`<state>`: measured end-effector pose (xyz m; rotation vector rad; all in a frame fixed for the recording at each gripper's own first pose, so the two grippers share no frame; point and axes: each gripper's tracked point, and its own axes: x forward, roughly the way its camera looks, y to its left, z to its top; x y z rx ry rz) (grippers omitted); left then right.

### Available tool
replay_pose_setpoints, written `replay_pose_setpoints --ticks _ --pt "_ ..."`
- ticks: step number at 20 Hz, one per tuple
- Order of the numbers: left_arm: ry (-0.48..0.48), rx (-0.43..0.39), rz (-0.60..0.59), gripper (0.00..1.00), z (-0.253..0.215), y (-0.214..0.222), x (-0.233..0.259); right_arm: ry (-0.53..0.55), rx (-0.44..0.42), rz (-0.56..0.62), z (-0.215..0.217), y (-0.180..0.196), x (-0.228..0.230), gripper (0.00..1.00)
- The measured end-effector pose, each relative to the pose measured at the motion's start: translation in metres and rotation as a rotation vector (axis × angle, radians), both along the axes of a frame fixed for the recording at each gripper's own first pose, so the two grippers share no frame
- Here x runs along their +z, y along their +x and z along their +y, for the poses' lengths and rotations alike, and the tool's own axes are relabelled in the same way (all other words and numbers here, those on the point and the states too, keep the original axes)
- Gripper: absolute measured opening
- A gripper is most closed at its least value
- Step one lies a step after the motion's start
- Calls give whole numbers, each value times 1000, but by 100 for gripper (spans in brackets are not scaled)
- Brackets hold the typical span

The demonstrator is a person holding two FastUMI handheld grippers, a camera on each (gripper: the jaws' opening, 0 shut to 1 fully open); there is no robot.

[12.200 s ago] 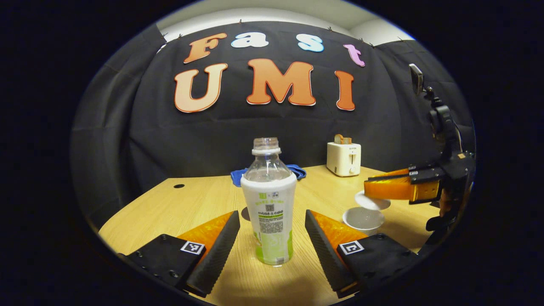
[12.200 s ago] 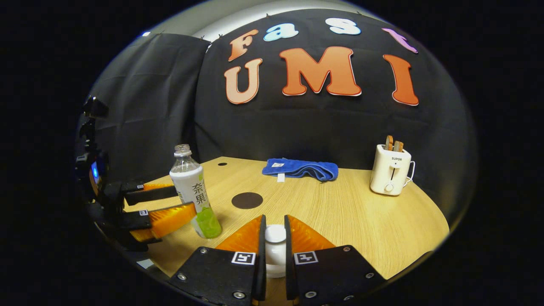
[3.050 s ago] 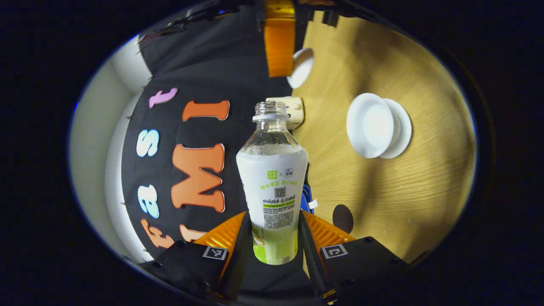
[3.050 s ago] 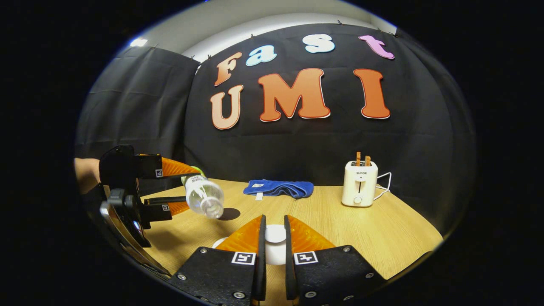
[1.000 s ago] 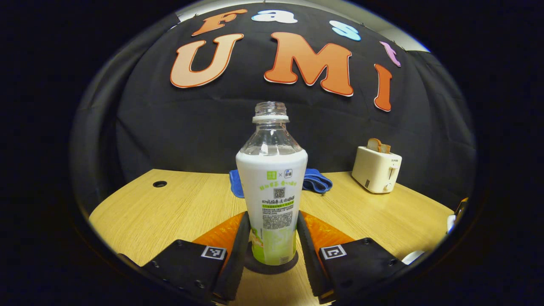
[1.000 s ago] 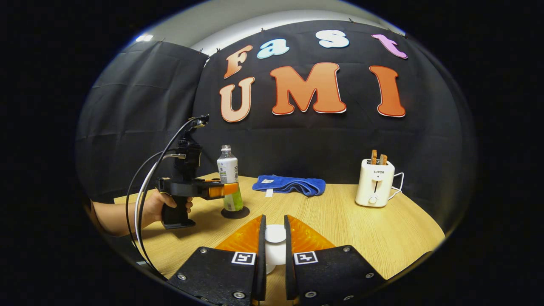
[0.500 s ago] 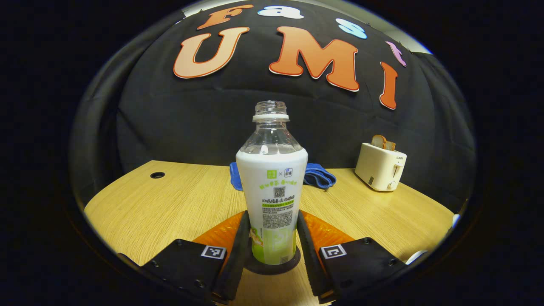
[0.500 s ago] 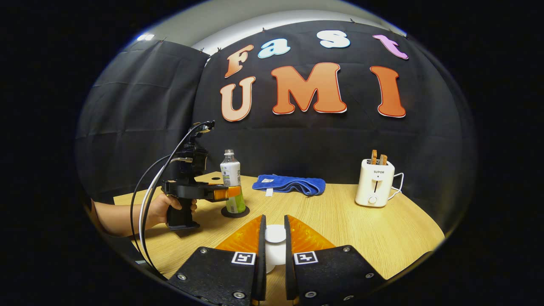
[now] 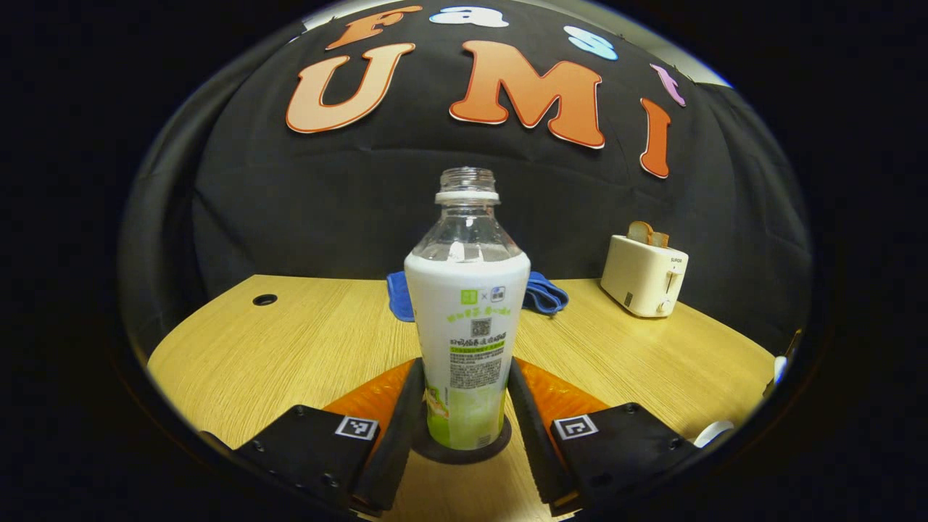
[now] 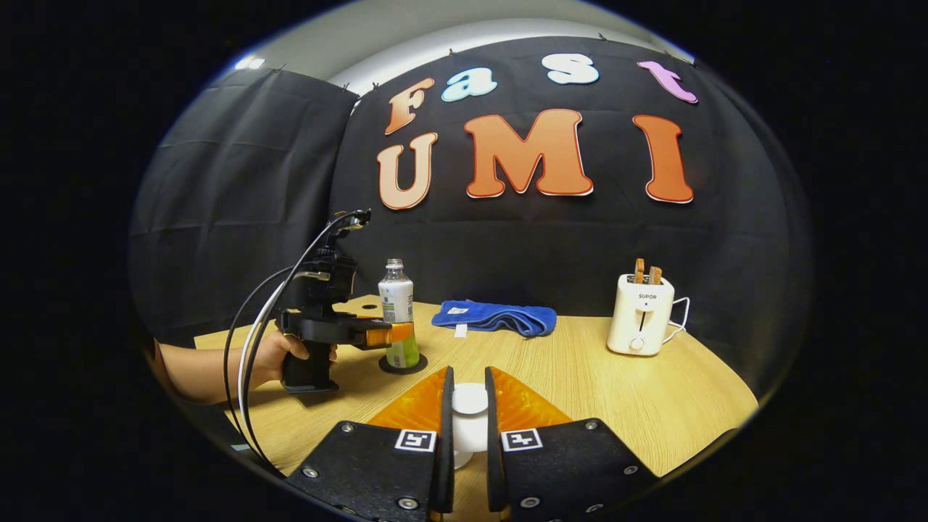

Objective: Open the teacup lid with one hand, grasp the water bottle and pour water into the teacup with the other hand; after pouring, place the water bottle on the coaster and then close the teacup lid.

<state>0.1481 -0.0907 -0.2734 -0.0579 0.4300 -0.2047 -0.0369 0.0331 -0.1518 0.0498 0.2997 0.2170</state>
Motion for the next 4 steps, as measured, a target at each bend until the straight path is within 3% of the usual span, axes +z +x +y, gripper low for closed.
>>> replay_pose_setpoints --ticks 2,4 --pt "11 -6 -11 75 -1 -1 2 4 -1 -2 -1 -1 3 18" --pt "31 -9 -20 86 -1 -2 3 7 -3 -3 -1 -1 3 18"
